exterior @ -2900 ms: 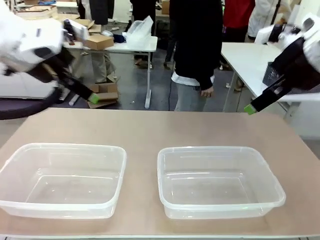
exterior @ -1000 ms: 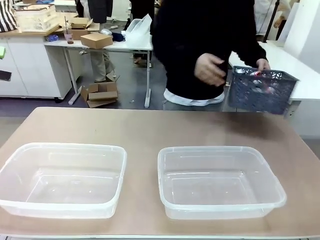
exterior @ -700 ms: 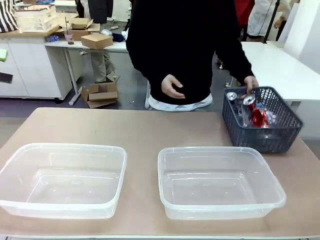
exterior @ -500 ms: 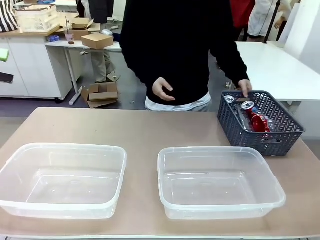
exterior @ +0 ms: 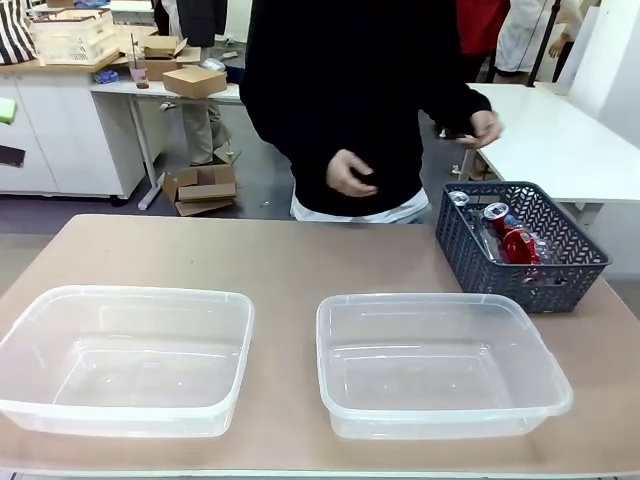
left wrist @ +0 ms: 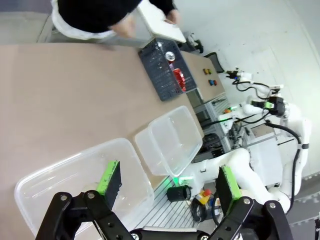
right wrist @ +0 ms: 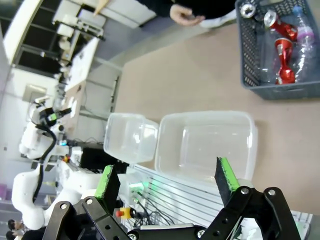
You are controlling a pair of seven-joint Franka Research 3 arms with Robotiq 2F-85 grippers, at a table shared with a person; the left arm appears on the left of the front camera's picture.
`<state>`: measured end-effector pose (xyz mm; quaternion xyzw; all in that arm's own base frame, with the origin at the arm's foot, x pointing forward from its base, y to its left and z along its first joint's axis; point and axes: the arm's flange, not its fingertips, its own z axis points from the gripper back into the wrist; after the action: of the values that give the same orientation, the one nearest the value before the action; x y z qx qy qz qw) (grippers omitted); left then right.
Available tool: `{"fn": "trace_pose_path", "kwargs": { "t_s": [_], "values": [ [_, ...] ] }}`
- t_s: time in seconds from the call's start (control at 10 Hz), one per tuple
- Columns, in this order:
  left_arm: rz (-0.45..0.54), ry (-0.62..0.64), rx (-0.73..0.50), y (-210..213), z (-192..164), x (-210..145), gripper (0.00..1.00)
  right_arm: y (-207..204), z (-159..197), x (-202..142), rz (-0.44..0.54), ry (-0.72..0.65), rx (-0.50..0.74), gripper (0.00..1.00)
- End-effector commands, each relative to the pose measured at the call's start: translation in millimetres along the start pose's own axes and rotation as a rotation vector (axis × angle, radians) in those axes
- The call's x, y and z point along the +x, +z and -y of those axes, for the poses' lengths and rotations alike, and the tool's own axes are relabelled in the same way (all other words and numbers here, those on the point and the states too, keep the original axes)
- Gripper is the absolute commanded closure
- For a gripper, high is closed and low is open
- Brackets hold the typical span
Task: Sort the waste into each basket.
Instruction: Pick up the Organizing box on the left side of the table and lift it.
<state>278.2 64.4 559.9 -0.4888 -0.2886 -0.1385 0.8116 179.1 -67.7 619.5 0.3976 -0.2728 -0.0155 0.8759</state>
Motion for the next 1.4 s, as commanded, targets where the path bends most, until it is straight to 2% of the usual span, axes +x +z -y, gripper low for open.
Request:
{"fn": "trace_pose_path", "kwargs": {
  "t_s": [0.0,0.1,0.2,0.4,0.5,0.6,0.7,0.8,0.9,1.1,1.2,1.3],
  "values": [
    [-0.065,-0.081,0.216,21.3,18.9,7.5,0.0,-31.2,-48.4,20.1,-0.029,0.052,-0.057,0.0],
    [-0.095,-0.113,0.375,43.3,26.6,8.6,0.0,-62.2,-87.7,29.0,-0.078,0.118,-0.052,0.0],
    [-0.132,-0.144,0.476,66.4,33.7,3.6,0.0,-103.8,-126.5,31.7,-0.127,0.151,-0.113,0.0],
    [-0.173,-0.164,0.7,95.0,26.9,-13.6,0.0,-199.3,-192.5,6.8,-0.275,0.272,-0.212,0.0],
    [-0.223,-0.172,0.743,93.9,13.3,-26.8,0.0,-234.0,-214.1,-17.0,-0.348,0.344,-0.231,0.0],
    [-0.307,-0.187,0.68,86.7,-2.1,-42.6,0.0,-260.0,-227.2,-45.3,-0.408,0.428,-0.233,0.0],
    [-0.296,-0.201,0.659,69.6,-26.3,-53.1,0.0,-269.3,-232.0,-69.3,-0.469,0.514,-0.184,0.0],
    [-0.13,-0.189,0.606,50.7,-40.1,-46.0,0.0,-248.6,-216.2,-56.6,-0.598,0.568,-0.097,0.0],
    [-0.293,-0.194,0.706,88.4,-6.0,-41.2,0.0,-275.8,-236.3,-73.3,-0.447,0.442,-0.209,0.0],
    [-0.293,-0.194,0.706,88.4,-6.0,-41.2,0.0,-275.8,-236.3,-73.3,-0.447,0.442,-0.209,0.0],
    [-0.27,-0.203,0.673,68.7,-24.7,-47.3,0.0,-276.8,-235.3,-75.3,-0.501,0.49,-0.18,0.0],
    [-0.28,-0.247,0.672,42.6,-22.8,-47.8,0.0,-306.3,-242.2,-81.0,-0.517,0.425,-0.239,0.0]
  ]
}}
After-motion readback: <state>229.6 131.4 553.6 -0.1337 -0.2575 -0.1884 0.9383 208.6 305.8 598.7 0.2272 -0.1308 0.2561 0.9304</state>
